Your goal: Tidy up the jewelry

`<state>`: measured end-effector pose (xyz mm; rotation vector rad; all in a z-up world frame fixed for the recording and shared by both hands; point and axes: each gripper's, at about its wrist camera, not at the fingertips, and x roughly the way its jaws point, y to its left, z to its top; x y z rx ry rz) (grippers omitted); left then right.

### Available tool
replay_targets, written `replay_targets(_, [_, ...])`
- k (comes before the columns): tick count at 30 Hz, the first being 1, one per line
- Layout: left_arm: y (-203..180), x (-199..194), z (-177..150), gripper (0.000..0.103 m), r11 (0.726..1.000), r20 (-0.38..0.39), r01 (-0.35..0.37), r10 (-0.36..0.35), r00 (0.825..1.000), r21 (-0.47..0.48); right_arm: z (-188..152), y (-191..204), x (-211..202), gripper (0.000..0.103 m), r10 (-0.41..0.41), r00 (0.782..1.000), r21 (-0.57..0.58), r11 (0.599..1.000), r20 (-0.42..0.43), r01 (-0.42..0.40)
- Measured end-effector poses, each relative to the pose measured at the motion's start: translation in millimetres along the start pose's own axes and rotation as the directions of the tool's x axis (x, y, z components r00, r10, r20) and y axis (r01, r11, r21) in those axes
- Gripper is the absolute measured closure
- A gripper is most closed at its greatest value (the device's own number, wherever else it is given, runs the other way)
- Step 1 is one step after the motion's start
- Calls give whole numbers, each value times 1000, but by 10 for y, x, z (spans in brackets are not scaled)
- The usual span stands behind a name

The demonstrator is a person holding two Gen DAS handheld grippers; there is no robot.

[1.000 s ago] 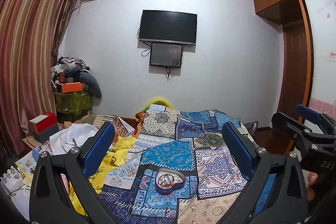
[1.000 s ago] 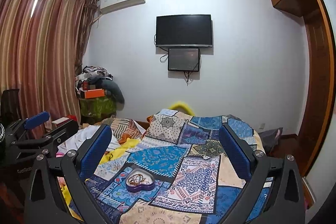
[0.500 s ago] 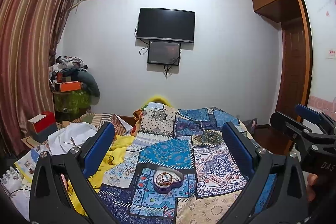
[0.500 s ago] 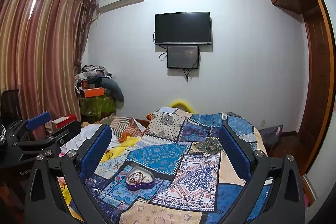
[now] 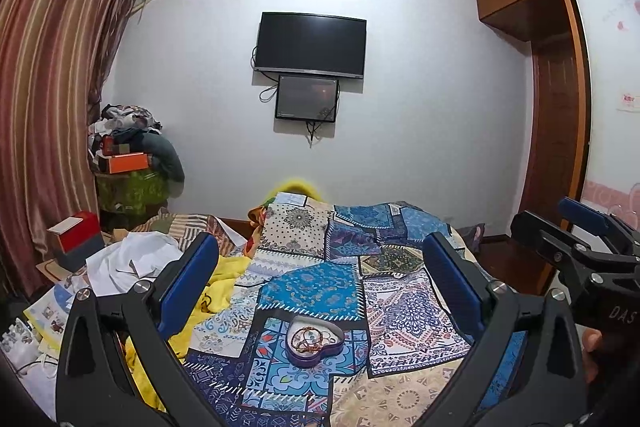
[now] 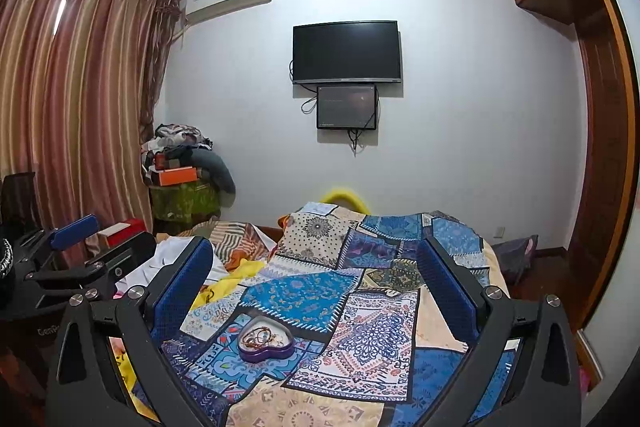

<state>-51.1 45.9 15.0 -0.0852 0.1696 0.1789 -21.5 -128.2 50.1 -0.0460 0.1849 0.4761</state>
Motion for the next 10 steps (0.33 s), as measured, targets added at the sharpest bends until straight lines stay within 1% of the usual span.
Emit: replay_targets(10, [1,-4,-13,1,1000,5,3,-3,1000,6,6,5,-1,2,2,1000,-3,1000,-4,-2])
